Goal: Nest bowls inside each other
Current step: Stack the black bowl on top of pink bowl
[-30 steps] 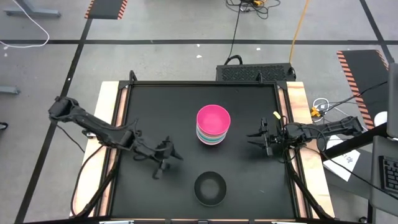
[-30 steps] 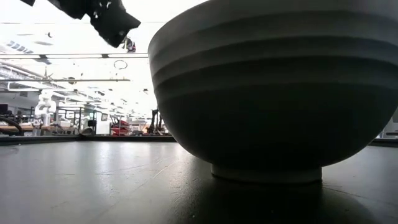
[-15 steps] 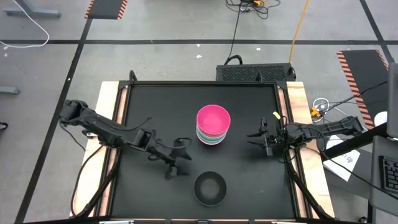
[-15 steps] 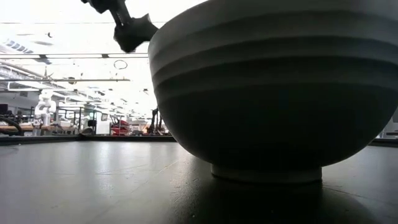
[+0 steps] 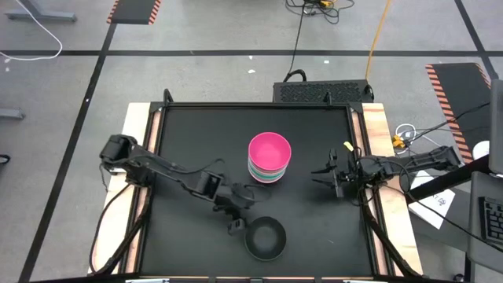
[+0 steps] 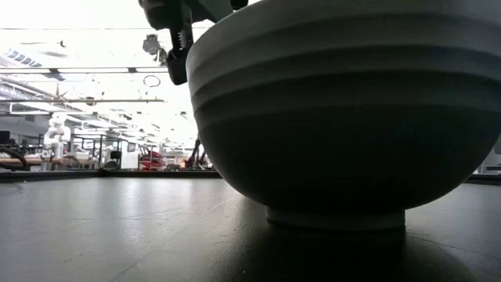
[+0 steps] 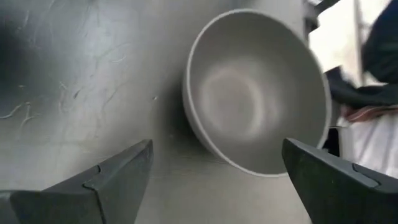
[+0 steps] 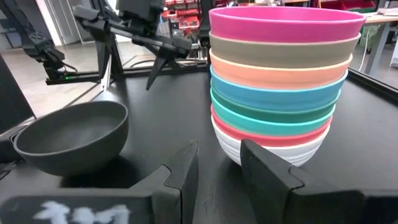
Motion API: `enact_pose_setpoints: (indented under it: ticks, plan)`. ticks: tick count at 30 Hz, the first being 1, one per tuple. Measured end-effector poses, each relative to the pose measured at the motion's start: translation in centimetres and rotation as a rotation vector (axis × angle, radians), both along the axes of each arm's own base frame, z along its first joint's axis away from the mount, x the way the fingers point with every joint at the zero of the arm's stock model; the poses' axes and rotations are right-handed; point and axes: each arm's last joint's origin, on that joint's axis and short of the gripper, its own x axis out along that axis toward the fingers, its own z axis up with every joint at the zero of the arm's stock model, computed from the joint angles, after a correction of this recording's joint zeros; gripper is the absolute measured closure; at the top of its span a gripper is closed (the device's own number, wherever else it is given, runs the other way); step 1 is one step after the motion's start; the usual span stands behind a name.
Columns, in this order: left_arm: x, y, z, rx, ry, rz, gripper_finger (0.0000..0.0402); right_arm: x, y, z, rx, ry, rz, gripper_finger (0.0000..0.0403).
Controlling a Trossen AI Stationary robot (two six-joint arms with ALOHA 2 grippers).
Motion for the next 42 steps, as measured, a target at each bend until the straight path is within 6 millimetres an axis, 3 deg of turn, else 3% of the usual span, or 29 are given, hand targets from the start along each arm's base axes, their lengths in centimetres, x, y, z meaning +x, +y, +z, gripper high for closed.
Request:
enact_pose_setpoints:
  ticks: [9,20,28,38,42]
  plan:
    - [2.4,-0.7,0.1,0.063,0.079,-0.032,0.0041,0.0,0.0,0.0,-0.004,0.001,0.001,0.0291]
    - [3.4,-1.0,-1.7,0.067,0.142,-0.026,0.0041,0.1,0.0,-0.2,-0.009,0.021,0.001,0.0291]
    - [3.4,-1.0,-1.6,0.089,0.123,-0.015,0.0041,0.1,0.0,-0.3,-0.012,0.028,0.002,0.0291]
    - [4.4,-1.4,-5.4,0.106,0.187,-0.013,0.0041,0.2,0.0,-0.3,-0.012,0.033,0.002,0.0291]
    - [4.5,-1.4,-5.6,0.124,0.177,-0.034,0.005,0.2,0.0,-0.3,-0.013,0.035,0.002,0.0291]
